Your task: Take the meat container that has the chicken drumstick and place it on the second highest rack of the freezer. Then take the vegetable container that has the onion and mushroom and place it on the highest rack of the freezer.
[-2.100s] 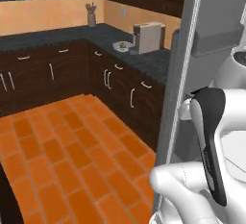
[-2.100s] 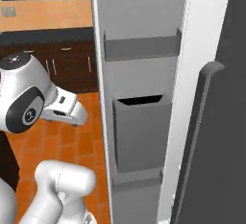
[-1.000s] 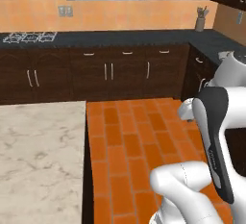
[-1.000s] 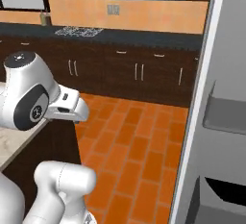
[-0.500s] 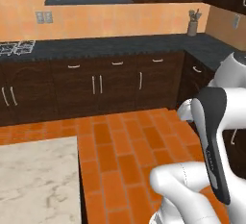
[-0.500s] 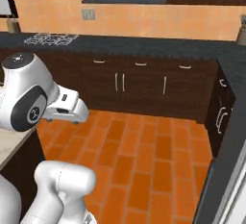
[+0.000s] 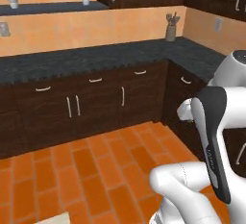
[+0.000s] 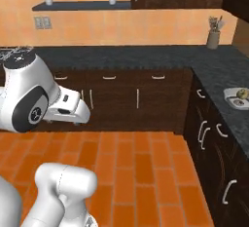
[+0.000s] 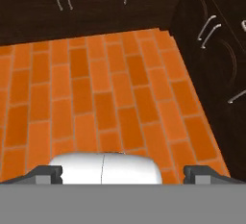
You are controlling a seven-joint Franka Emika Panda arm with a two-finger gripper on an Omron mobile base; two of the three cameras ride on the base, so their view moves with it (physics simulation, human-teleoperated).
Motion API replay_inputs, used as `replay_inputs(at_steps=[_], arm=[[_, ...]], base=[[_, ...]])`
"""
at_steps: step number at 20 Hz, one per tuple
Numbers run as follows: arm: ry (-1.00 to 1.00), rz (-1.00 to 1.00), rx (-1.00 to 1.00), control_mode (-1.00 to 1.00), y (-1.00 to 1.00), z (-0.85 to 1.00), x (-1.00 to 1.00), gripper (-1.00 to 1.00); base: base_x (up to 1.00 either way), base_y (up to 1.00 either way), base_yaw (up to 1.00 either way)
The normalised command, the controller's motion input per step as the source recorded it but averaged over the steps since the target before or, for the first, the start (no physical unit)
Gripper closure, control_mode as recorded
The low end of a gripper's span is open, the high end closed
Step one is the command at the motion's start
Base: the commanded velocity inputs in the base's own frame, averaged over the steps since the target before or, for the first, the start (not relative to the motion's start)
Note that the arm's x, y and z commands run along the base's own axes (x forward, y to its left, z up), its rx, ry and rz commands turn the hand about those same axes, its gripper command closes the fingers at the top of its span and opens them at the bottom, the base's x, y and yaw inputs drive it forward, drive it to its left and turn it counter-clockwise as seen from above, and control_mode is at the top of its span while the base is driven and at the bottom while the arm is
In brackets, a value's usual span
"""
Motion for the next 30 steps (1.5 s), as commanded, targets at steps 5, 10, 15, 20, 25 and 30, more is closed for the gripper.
replay_inputs(at_steps=[5, 10, 15, 20, 25, 30], arm=[[0.00, 0.00, 0.00, 1.00, 0.00, 0.00, 0.00, -1.00], [0.00, 0.00, 0.00, 1.00, 0.00, 0.00, 0.00, -1.00], [0.00, 0.00, 0.00, 1.00, 0.00, 0.00, 0.00, -1.00], [0.00, 0.00, 0.00, 1.00, 0.00, 0.00, 0.00, -1.00], [0.00, 0.00, 0.00, 1.00, 0.00, 0.00, 0.00, -1.00], [0.00, 0.00, 0.00, 1.00, 0.00, 0.00, 0.00, -1.00]], base=[[0.97, 0.12, -0.47], [0.89, 0.26, -0.49], [0.82, 0.32, -0.53], [0.74, 0.25, -0.60], [0.59, 0.30, -0.67], [0.54, 0.41, -0.70]])
